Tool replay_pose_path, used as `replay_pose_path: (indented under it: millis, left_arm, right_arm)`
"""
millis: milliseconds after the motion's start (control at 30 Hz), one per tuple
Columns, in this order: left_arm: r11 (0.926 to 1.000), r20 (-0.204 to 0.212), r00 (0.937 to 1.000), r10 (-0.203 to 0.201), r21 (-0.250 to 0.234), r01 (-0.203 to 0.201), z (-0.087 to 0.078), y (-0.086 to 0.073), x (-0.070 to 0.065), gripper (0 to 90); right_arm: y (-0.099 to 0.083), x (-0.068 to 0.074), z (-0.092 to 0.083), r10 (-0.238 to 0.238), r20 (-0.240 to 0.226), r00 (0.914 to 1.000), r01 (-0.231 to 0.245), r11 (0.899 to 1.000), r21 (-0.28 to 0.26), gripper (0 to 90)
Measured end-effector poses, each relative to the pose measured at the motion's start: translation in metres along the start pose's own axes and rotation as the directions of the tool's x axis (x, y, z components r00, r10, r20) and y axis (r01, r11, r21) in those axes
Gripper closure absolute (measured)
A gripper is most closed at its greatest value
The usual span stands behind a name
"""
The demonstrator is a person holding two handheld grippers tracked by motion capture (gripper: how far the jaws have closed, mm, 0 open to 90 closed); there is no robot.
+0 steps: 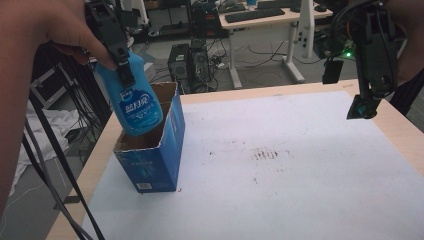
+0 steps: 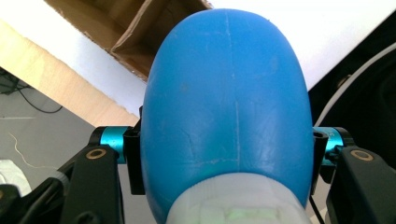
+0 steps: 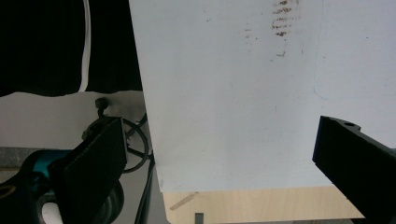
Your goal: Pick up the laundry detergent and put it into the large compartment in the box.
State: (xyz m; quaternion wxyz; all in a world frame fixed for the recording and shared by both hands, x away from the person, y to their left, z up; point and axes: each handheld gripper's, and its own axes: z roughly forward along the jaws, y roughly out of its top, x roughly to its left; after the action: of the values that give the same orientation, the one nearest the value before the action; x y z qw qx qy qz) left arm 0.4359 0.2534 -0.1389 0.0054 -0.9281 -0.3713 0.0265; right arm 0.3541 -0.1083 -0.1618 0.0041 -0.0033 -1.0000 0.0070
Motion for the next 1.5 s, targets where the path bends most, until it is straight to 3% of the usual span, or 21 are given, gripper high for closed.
replay_pose_path:
  millis: [300,533,700,867,933,1133,1233,1500]
  left_arm:
    - [0.9996,-0.008,0.9998,-0.018,0.023,0.018,0.023,0.008,0.008,38.5]
    - [0.9990,0.023,0.9995,0.022,0.037,-0.023,0.052,0.014,0.012,38.5]
    - [0.9967,0.023,0.9988,0.044,0.067,-0.045,0.073,0.020,0.014,38.5]
    - [0.9981,0.029,0.9995,0.011,0.060,-0.013,0.091,0.022,0.015,38.5]
    - [0.9965,0.033,0.9994,-0.004,0.084,0.001,0.102,0.023,0.016,38.5]
    - [0.9936,0.045,0.9954,-0.084,0.080,0.080,0.123,0.023,0.019,38.5]
    - [0.9925,0.046,0.9938,-0.101,0.074,0.098,0.131,0.022,0.021,38.5]
    - [0.9968,0.027,0.9977,-0.063,0.050,0.061,0.147,0.022,0.022,38.5]
  right_arm:
    - [0.000,0.000,0.001,0.006,-0.005,1.0000,-0.006,1.000,0.003,2.2]
    - [-0.001,-0.002,0.003,0.013,-0.011,0.9999,-0.013,1.000,-0.001,2.2]
    - [0.000,-0.004,0.004,0.005,-0.012,0.9999,-0.005,1.000,-0.004,2.2]
    - [-0.001,-0.004,0.005,0.009,-0.014,0.9999,-0.009,1.000,-0.006,2.3]
    - [-0.001,-0.005,0.006,0.008,-0.015,0.9999,-0.008,1.000,-0.007,2.2]
    - [-0.001,-0.007,0.008,0.004,-0.018,0.9998,-0.004,1.000,-0.009,2.3]
    - [0.000,-0.007,0.009,0.000,-0.016,0.9999,0.000,1.000,-0.012,2.3]
    - [0.002,-0.009,0.010,-0.001,-0.016,0.9999,0.000,1.000,-0.012,2.3]
